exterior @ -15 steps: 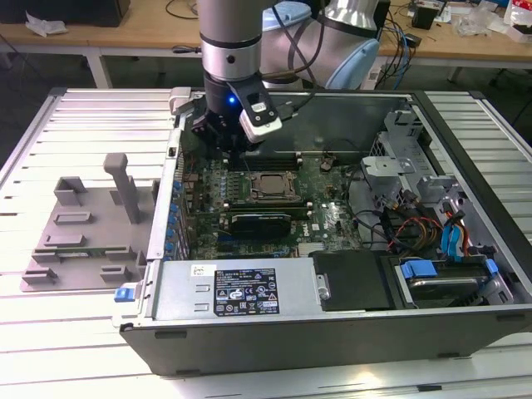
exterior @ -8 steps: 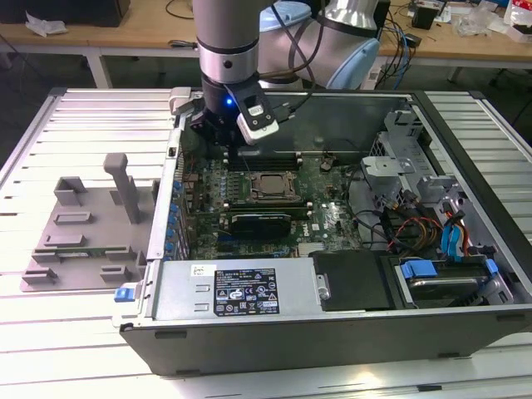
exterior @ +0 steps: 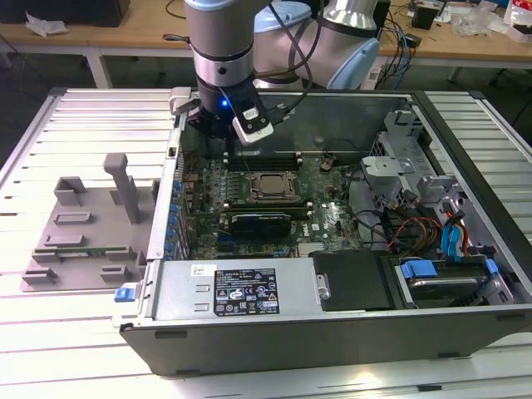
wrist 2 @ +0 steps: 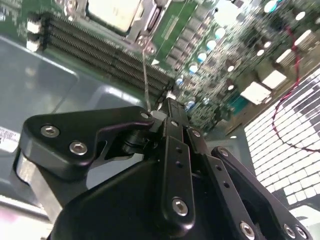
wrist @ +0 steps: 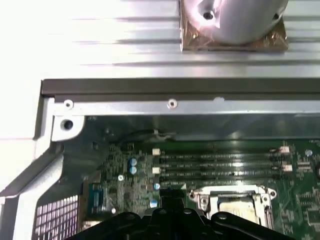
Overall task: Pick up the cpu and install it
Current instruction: 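Install the first cpu locking lever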
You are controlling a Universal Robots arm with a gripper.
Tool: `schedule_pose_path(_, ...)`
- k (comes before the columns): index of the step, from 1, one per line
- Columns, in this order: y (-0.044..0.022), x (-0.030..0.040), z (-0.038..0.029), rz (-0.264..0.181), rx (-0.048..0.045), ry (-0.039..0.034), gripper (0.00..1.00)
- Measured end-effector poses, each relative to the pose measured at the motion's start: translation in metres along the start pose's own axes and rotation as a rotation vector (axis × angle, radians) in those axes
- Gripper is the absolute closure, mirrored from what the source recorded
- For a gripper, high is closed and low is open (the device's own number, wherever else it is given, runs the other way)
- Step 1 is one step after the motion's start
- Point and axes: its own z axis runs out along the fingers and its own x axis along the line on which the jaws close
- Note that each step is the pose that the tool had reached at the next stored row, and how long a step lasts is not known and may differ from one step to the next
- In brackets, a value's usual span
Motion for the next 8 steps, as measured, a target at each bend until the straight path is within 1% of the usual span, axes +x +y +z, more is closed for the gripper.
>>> schedule_pose_path(1, -0.0003, 0.0, 0.0008, 0.0, -0.0045, 0.0001, 0.89)
schedule_pose_path(2, -0.0012, 0.0001, 0.0026, 0.0, -0.0151, 0.0005, 0.89)
schedule_pose_path(3, -0.0017, 0.0, 0.0037, 0.0, -0.0208, 0.0004, 0.89)
schedule_pose_path(4, -0.0027, -0.0015, 0.0051, 0.001, -0.0279, 0.0007, 0.89)
schedule_pose_path(6, -0.003, -0.0042, 0.0058, 0.001, -0.0293, 0.0007, 0.89)
schedule_pose_path(8, -0.0033, -0.009, 0.0064, 0.001, -0.03, 0.0008, 0.89)
